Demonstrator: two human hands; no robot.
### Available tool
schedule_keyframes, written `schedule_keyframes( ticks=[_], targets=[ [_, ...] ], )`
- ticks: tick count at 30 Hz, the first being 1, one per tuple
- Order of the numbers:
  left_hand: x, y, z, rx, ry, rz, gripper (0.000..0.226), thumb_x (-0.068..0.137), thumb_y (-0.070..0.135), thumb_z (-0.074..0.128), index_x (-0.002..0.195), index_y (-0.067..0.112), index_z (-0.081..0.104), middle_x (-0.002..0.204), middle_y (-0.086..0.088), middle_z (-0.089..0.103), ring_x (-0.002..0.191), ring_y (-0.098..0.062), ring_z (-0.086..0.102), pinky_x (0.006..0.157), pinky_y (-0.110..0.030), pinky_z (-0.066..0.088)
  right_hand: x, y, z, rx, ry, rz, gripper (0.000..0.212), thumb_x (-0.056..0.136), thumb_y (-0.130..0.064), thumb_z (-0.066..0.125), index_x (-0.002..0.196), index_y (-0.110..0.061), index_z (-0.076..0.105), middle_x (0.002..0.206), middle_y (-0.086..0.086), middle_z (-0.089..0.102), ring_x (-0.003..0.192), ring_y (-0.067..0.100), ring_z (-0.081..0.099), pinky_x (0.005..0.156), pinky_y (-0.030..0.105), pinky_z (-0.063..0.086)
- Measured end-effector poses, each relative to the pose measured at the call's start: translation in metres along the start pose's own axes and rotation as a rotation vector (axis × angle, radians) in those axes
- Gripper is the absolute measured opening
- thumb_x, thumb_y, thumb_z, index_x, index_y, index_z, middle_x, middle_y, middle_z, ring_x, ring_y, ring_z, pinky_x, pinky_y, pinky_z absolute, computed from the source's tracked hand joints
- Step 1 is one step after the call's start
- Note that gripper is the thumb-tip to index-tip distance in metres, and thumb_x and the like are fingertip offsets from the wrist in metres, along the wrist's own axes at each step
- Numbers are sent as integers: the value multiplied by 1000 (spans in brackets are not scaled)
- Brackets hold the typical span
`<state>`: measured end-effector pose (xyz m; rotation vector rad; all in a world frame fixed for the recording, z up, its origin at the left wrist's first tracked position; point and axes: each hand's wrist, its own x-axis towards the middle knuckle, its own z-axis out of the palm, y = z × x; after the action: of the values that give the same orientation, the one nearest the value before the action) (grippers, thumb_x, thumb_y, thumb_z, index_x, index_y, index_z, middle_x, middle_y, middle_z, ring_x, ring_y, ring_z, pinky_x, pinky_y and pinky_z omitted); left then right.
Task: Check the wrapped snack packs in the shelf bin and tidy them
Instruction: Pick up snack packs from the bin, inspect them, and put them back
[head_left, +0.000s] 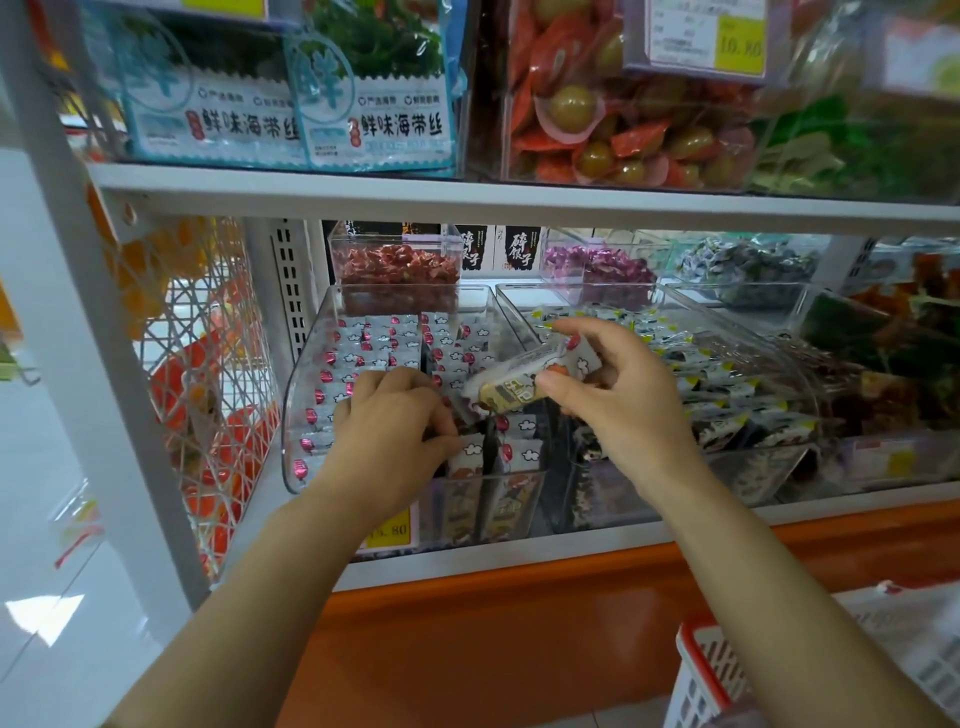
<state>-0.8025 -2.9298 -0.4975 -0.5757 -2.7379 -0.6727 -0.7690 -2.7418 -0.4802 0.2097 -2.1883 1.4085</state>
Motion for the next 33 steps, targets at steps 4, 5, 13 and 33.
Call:
schedule_keyframes(
  ticks=[4, 5, 13, 33],
  targets=[
    [-4, -3, -6, 4, -12, 36, 26, 83, 34, 64, 62, 36, 49, 128, 9, 45, 120, -18, 26, 98, -35, 24, 9, -5, 12, -158, -85, -64, 39, 77, -18, 75, 104, -29, 49, 100, -17, 57, 96, 4, 57, 79, 10, 45],
    [-5, -3, -7, 12, -15, 38, 26, 83, 35, 64, 63, 36, 49, 128, 9, 45, 121, -17, 25, 98, -35, 24, 11, -6, 17, -207, -124, -69, 37, 77, -19, 75, 104, -27, 51, 103, -13, 59, 99, 7, 58, 80, 15, 46],
    [-6, -6, -13, 53, 56, 57, 14, 82, 37, 65, 72, 33, 56, 128, 7, 47, 122, -20, 27, 98, -35, 24, 24, -14, 46, -712, -431, -285, 26, 88, -30, 61, 111, -18, 64, 108, 4, 62, 103, 22, 56, 86, 31, 41],
    [0, -20, -19, -12, 55, -36, 19, 92, 19, 51, 107, 24, 61, 125, -3, 52, 122, -24, 38, 99, -29, 24, 58, -6, 51, -722, -525, -226, 24, 90, -1, 49, 106, -16, 59, 96, 5, 68, 86, 18, 62, 79, 38, 52]
  ],
)
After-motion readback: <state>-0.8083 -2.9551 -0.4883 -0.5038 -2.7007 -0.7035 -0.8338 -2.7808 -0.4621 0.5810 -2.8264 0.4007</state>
